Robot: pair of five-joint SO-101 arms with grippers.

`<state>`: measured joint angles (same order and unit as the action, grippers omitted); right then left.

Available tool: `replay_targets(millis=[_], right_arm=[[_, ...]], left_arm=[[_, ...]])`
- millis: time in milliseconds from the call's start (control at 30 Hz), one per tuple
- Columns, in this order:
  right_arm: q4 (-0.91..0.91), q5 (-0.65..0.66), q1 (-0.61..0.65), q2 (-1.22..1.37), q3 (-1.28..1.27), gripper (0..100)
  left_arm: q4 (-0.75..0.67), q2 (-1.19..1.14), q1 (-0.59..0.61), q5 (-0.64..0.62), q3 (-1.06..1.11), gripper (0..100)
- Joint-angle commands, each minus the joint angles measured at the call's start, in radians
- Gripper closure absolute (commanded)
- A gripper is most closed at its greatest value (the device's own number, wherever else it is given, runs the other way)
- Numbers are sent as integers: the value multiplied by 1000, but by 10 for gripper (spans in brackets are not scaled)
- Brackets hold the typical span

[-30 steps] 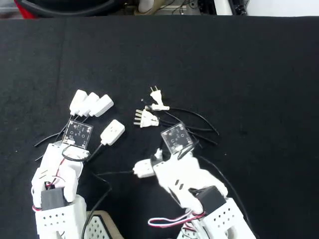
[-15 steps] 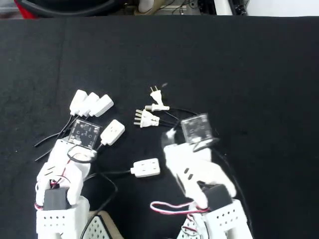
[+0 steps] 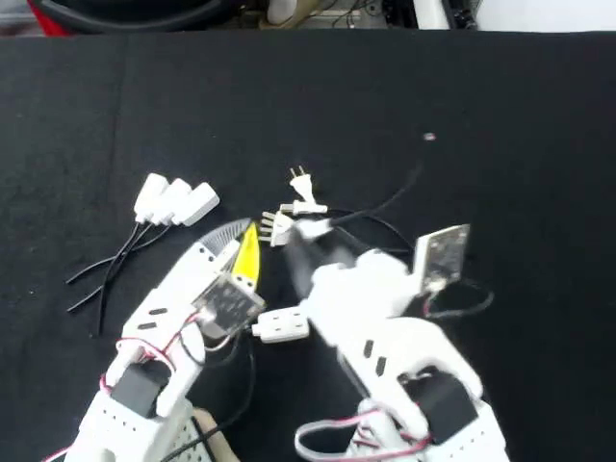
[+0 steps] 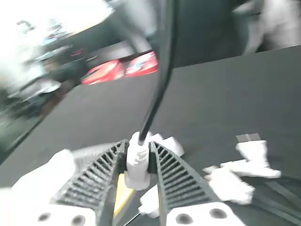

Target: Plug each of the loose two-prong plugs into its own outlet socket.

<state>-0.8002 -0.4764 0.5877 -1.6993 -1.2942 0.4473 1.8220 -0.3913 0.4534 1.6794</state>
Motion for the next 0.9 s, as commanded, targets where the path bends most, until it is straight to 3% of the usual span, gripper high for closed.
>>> replay_targets(millis=[0, 333, 467, 633, 867], right_arm=[[-28, -23, 141, -1, 41, 986], [-28, -15, 258, 1, -30, 986], [-57, -14, 265, 1, -30, 986], [-87, -12, 267, 1, -27, 986], [-118, 8, 267, 2, -25, 986]], left_arm=[[-78, -8, 13, -101, 19, 967], [-78, -6, 19, -158, 15, 967], [-78, -6, 67, -160, -4, 969], [-80, -6, 150, -249, -33, 967], [-75, -6, 156, -250, -25, 967]])
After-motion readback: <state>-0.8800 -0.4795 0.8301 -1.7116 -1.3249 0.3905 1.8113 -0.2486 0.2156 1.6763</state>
